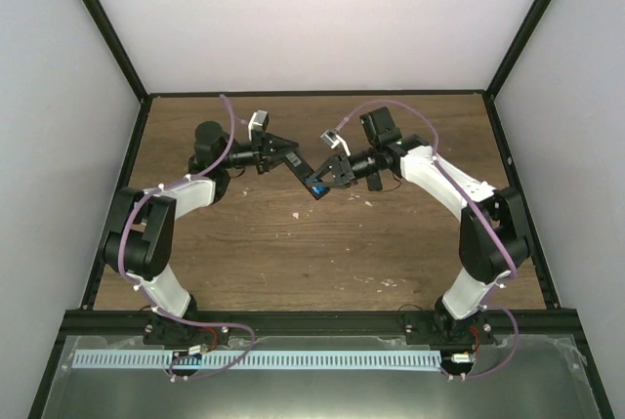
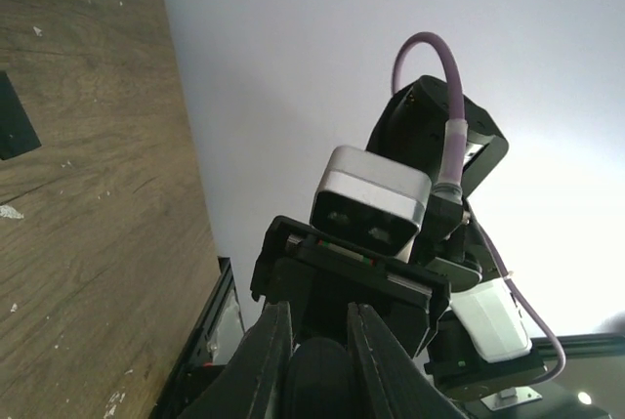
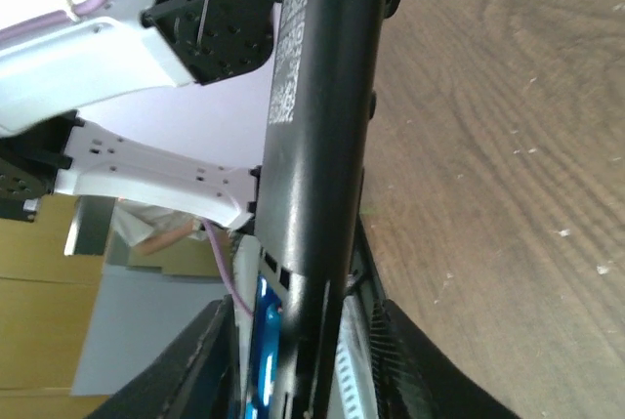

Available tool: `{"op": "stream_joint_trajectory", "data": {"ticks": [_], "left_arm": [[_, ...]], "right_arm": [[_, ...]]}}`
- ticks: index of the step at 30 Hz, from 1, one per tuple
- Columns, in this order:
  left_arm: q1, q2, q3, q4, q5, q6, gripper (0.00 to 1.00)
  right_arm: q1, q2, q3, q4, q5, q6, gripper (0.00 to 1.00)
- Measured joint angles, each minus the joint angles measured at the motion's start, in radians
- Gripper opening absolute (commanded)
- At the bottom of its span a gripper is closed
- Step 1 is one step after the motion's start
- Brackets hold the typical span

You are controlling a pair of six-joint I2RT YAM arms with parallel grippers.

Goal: Load the batteries into the remote control

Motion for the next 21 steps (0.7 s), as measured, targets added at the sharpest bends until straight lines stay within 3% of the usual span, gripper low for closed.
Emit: {"op": "stream_joint_trajectory", "data": {"ticks": [7, 11, 16, 21], "left_arm": [[0.004, -0.001, 0.000, -0.092, -0.014, 0.077, 0.00], [0.008, -0.013, 0.010, -0.206, -0.030, 0.169, 0.00], [0.009, -0.043, 0.021, -0.356, -0.061, 0.290, 0.00], [0.014, -0.052, 0.021, -0.444, -0.092, 0.365, 0.00]], "right_arm": [[-0.021, -0.052, 0.001, -0.006, 0.187, -0.011, 0.61], [-0.064, -0.132, -0.015, -0.009, 0.341, -0.019, 0.82], [-0.100, -0.216, -0.070, -0.006, 0.567, -0.009, 0.91], [-0.107, -0.208, -0.077, -0.048, 0.826, -0.008, 0.93]]}}
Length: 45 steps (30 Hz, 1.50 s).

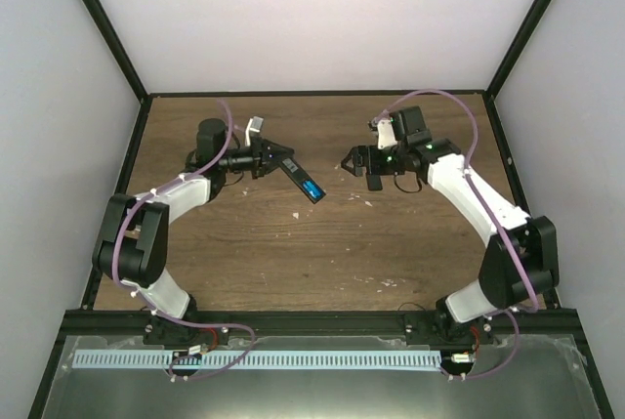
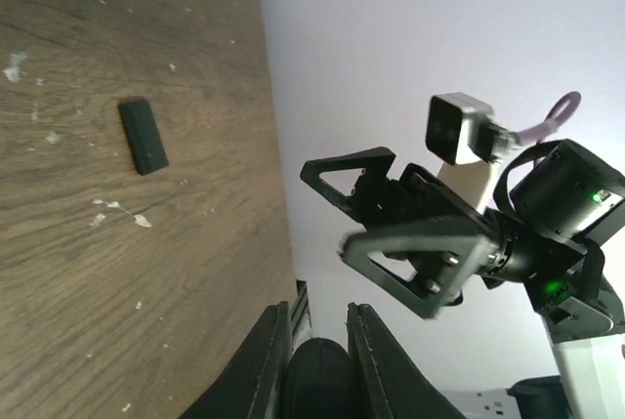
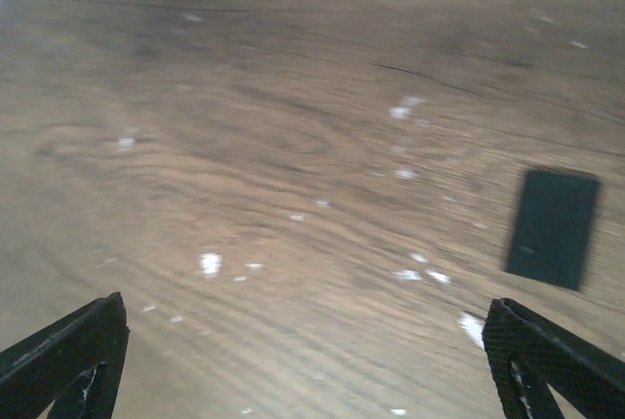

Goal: Load the batteries into the remote control

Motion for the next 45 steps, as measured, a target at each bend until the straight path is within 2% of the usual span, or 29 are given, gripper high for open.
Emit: {"op": "stream_joint_trajectory", "data": {"ticks": [7, 15, 22, 39, 45], "left_arm": [[0.016, 0.000, 0.015, -0.146, -0.040, 0.108, 0.00], [0.027, -0.002, 0.051, -0.214, -0.060, 0.164, 0.00], [0.030, -0.002, 0.053, -0.222, -0.063, 0.172, 0.00], [0.034, 0.042, 0.117, -0.217, -0.064, 0.165, 0.00], [0.035, 0.067, 0.142, -0.216, -0.062, 0.156, 0.00]], "right_arm": [[-0.006, 0.179, 0.025, -0.086, 0.273, -0.014, 0.93], [-0.008, 0.266, 0.029, -0.087, 0.386, -0.082, 0.90], [-0.010, 0.338, 0.030, -0.049, 0.400, -0.133, 0.87], [-0.071, 0.444, 0.061, -0.013, 0.319, -0.198, 0.61], [-0.071, 0.468, 0.072, -0.017, 0.322, -0.209, 0.58]]}}
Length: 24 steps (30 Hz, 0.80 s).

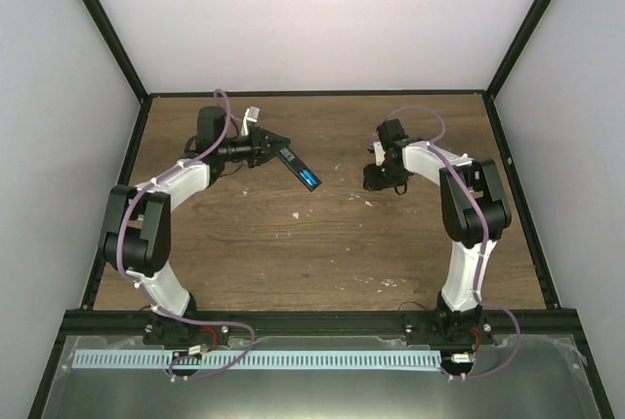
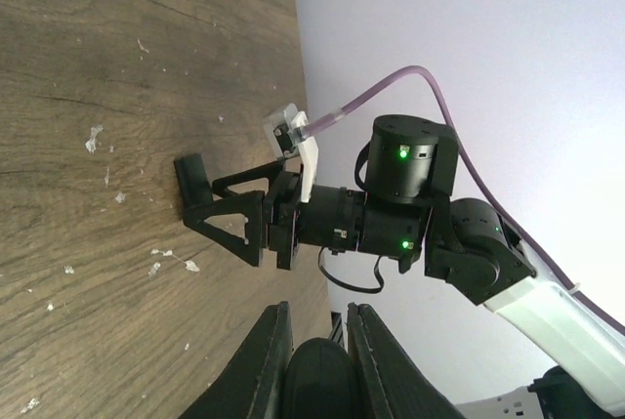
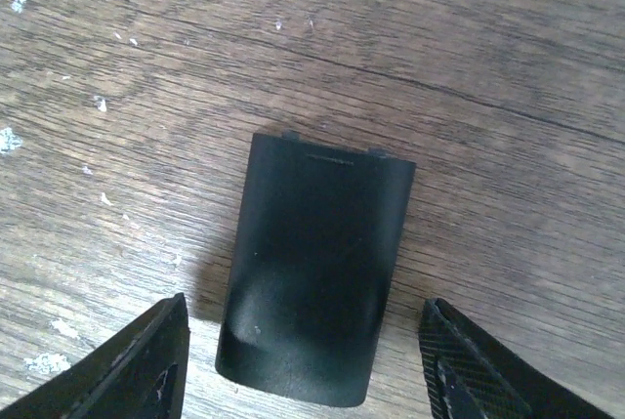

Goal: Load the batteries into the remote control

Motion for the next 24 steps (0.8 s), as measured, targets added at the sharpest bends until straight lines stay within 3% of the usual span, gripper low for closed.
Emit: {"op": "stream_joint_trajectory", "data": {"ticks": [4, 7, 14, 24], "left_arm": [[0.000, 0.015, 0.014, 0.004, 0.000, -0.003, 0.00], [0.000, 0.030, 0.019, 0.009, 0.000, -0.005, 0.00], [0.000, 0.060, 0.021, 0.025, -0.008, -0.005, 0.00], [0.011, 0.130, -0.068, 0.259, -0.018, -0.055, 0.00]], "right_arm": [[0.000, 0.001, 0.001, 0.000, 0.002, -0.002, 0.55], [0.000, 0.002, 0.001, 0.000, 0.005, -0.005, 0.47], [0.000, 0.003, 0.001, 0.002, 0.011, -0.018, 0.44], [0.001, 0.004, 0.001, 0.001, 0.047, -0.024, 0.41]]}}
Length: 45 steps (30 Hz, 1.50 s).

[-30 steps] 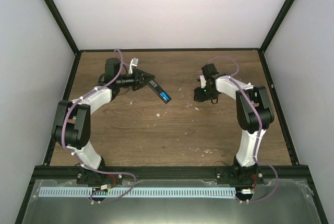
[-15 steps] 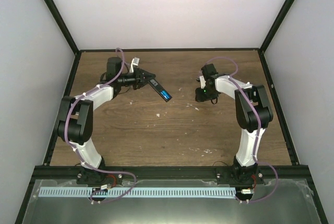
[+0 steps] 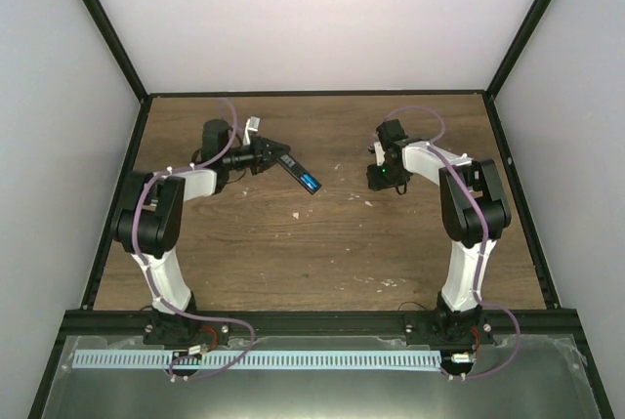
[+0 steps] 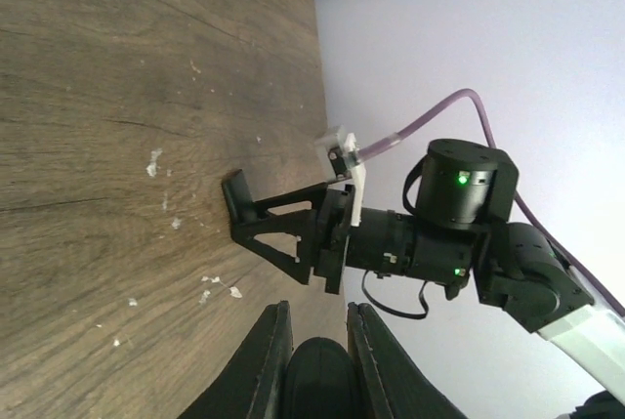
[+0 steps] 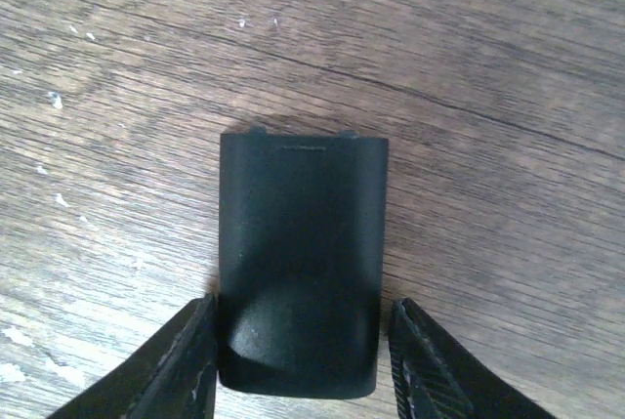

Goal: Load the batteries into the remote control

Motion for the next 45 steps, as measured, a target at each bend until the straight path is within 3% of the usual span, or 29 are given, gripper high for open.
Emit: {"op": "stream_joint_trajectory", "data": {"ticks": [11, 27, 45], "left_arm": [[0.011, 0.140, -0.021, 0.218, 0.034, -0.065, 0.00], [-0.028, 0.259, -0.035, 0.305, -0.026, -0.052, 0.00], [-0.077, 0.367, -0.038, 0.461, -0.053, -0.090, 0.00]], "right_arm": [[0.000, 0.000, -0.002, 0.000, 0.021, -0.004, 0.34], [0.009, -0.026, -0.002, -0.012, -0.002, -0.018, 0.33], [0.139, -0.204, -0.090, 0.101, -0.215, -0.135, 0.32]]}}
